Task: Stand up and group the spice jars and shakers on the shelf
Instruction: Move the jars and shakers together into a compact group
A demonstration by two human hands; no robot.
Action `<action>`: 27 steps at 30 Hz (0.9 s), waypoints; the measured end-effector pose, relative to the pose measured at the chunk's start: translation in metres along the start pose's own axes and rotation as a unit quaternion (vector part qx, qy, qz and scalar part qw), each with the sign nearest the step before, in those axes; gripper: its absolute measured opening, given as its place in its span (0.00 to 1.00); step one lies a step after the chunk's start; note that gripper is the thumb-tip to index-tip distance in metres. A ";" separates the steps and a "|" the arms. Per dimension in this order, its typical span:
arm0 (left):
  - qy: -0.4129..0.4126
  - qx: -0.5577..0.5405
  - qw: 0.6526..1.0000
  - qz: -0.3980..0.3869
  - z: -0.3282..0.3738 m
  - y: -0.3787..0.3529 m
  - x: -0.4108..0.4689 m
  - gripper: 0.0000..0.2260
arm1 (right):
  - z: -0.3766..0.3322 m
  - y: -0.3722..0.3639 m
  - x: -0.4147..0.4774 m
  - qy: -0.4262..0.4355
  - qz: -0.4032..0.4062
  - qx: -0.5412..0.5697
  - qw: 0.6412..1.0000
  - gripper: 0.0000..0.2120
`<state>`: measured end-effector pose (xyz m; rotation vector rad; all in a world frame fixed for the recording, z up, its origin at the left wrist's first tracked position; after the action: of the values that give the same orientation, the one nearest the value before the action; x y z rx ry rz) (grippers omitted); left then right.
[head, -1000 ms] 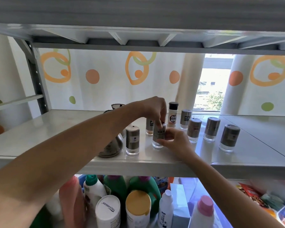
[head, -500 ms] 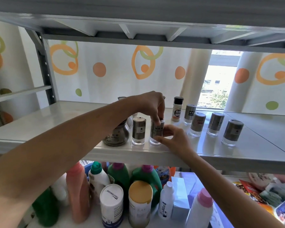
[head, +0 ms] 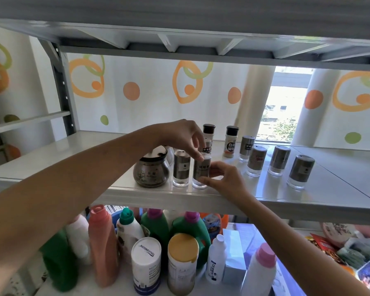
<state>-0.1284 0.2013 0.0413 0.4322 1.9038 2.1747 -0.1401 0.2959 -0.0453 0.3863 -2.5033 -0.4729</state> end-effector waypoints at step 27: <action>0.034 0.039 0.996 -0.076 -0.026 -0.015 -0.006 0.32 | 0.003 -0.006 0.000 0.002 -0.051 0.019 0.999 0.22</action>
<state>-0.1322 0.1772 0.0232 0.2204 1.9928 2.0477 -0.1409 0.2913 -0.0495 0.5298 -2.5011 -0.4654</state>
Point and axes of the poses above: each hand's wrist, its own x-axis towards the middle knuckle, its own y-axis out of the back of the hand, z = x × y, the point moved 10 cm from there along x, towards the middle knuckle, and after that the axes turned 11 degrees about x, right-handed, at the moved point
